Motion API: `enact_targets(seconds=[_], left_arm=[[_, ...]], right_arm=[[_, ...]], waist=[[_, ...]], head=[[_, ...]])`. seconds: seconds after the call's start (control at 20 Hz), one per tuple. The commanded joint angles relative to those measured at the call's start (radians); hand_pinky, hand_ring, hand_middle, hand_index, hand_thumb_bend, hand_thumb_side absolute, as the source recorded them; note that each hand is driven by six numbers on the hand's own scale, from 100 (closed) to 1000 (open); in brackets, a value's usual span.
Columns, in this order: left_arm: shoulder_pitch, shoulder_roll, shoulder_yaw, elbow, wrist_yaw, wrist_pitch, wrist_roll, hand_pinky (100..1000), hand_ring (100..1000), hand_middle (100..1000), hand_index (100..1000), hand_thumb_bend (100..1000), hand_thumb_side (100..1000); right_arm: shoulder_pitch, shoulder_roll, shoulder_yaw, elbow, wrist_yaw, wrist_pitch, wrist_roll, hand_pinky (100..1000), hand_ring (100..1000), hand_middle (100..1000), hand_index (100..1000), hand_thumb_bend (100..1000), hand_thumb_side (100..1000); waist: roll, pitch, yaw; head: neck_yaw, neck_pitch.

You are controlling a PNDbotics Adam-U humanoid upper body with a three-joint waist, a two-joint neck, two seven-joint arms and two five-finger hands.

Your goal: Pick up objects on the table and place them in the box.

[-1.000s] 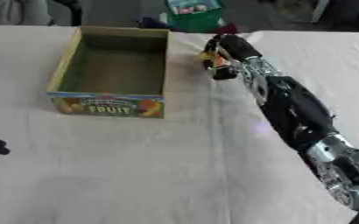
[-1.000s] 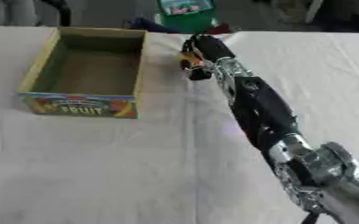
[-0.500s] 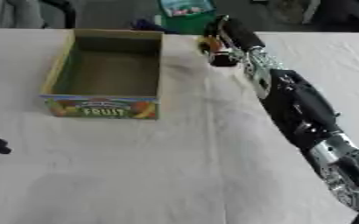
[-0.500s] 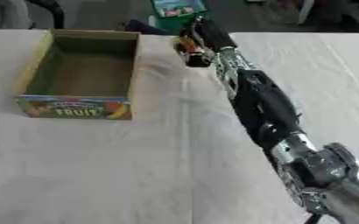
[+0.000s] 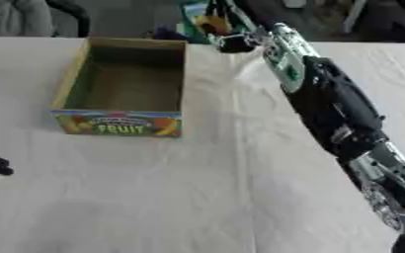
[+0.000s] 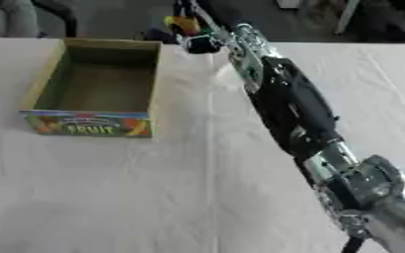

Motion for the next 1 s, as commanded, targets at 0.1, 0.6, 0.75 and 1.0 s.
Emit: enact_targets(seconds=[0.1,0.6,0.75,1.0], left_arm=[[-0.011,0.008,-0.006,-0.015,0.005,-0.001,-0.008,467,488,453,666,100,781],[-0.034,-0.004,-0.021,-0.02,0.016,0.001,-0.025,467,488,453,666,100,778],[-0.039,-0.007,-0.024,-0.022,0.018,0.002,-0.029,467,488,453,666,100,779],[-0.04,-0.009,-0.024,-0.022,0.018,0.002,-0.03,466,487,452,665,100,781]], right_arm=[[-0.039,0.043,0.02,-0.028,0.01,-0.028,0.038,390,281,269,406,100,108],[-0.033,0.143,0.023,0.057,0.134,-0.064,0.108,459,395,384,524,100,176],[-0.025,0.158,0.017,0.088,0.191,-0.057,0.123,502,464,474,633,100,200],[-0.018,0.167,0.005,0.119,0.271,-0.024,0.121,597,674,717,827,100,233]], waist=[[0.003,-0.018,0.018],[0.008,-0.001,0.088],[0.01,0.006,0.1],[0.014,0.011,0.1]], head=[[-0.017,-0.005],[-0.052,-0.018],[-0.063,-0.02],[-0.067,-0.02]])
